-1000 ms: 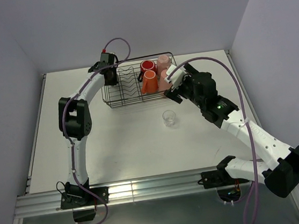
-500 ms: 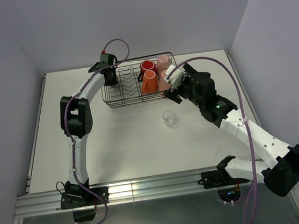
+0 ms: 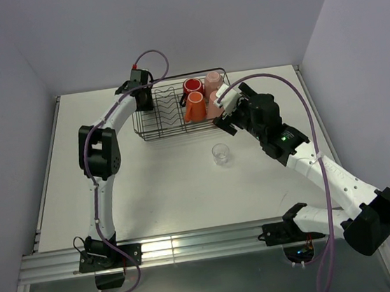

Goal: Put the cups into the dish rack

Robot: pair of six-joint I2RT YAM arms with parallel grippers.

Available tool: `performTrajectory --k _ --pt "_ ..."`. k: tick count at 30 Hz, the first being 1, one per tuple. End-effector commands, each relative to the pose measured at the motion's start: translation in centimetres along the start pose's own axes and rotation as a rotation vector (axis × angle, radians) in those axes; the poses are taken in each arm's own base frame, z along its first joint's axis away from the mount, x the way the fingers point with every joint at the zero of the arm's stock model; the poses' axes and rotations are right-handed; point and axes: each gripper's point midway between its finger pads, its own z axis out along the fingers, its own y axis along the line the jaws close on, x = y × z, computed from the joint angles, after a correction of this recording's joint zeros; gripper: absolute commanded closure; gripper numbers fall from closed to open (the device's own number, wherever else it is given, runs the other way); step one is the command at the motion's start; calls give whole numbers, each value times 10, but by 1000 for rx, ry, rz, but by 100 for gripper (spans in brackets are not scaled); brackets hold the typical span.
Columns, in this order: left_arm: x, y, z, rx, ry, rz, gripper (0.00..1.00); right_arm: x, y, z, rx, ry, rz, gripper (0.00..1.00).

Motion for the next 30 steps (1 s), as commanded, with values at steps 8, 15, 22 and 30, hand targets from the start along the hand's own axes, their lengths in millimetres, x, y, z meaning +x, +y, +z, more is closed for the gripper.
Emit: performTrajectory --k 8,15,22,30 --pt "-37 0 -25 19 -104 -15 44 -8 -5 -2 16 -38 22 0" --pt "-67 -3 -73 73 -188 -29 41 3 9 0 -46 7 41 0" --pt "-88 -11 -125 137 -260 -10 41 19 32 6 -148 78 106 0" --pt "-107 -15 -221 272 -414 34 41 54 75 7 -347 247 198 12"
